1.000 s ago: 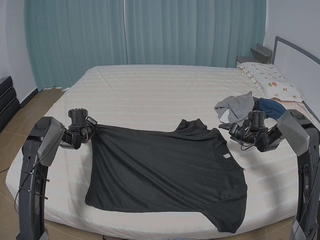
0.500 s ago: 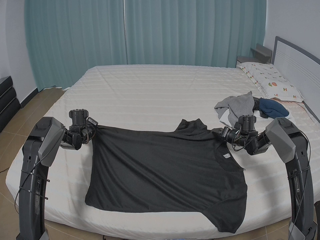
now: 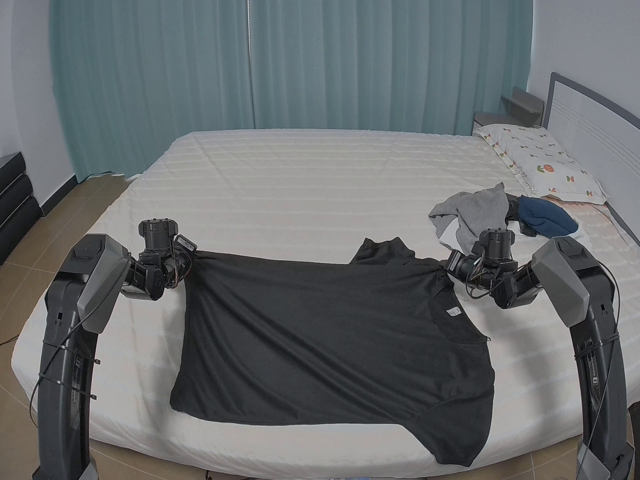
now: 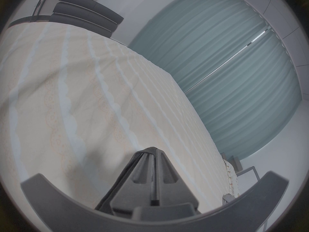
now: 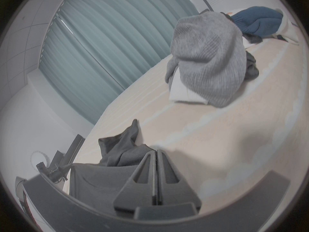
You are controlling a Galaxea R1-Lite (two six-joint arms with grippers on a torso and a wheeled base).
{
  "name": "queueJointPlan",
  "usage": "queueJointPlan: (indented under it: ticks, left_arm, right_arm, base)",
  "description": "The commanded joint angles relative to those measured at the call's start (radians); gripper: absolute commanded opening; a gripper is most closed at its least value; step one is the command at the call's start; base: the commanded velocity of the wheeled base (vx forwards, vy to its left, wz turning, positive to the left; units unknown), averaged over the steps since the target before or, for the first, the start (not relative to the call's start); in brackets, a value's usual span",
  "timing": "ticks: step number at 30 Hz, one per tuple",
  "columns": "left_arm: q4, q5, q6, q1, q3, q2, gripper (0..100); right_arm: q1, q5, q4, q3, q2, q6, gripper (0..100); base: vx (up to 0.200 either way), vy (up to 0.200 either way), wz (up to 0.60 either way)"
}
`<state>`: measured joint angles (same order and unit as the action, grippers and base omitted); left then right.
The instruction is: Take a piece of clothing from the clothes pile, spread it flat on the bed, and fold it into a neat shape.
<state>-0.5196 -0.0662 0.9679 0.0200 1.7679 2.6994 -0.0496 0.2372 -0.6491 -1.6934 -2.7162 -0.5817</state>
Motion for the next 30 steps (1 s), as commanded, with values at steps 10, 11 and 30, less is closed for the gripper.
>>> queueJointPlan:
  ticks: [10,11,30]
  left_arm:
    - [0.001,0.002,-0.005,-0.012,0.001,0.004,0]
    - [0.001,0.002,-0.006,-0.015,0.001,0.004,0]
    - [0.003,0.012,-0.026,-0.037,-0.001,0.013,100]
  right_arm:
    - [0.034,-0.09,-0.003,-0.181,-0.022,-0.007,0]
    - [0.034,-0.104,-0.003,-0.216,-0.036,-0.007,0]
    - [0.022,-0.159,0.014,-0.276,-0.117,-0.004,100]
  base:
    - [0.0,0.0,0.0]
    - [0.0,0.0,0.0]
    - [0.0,0.0,0.0]
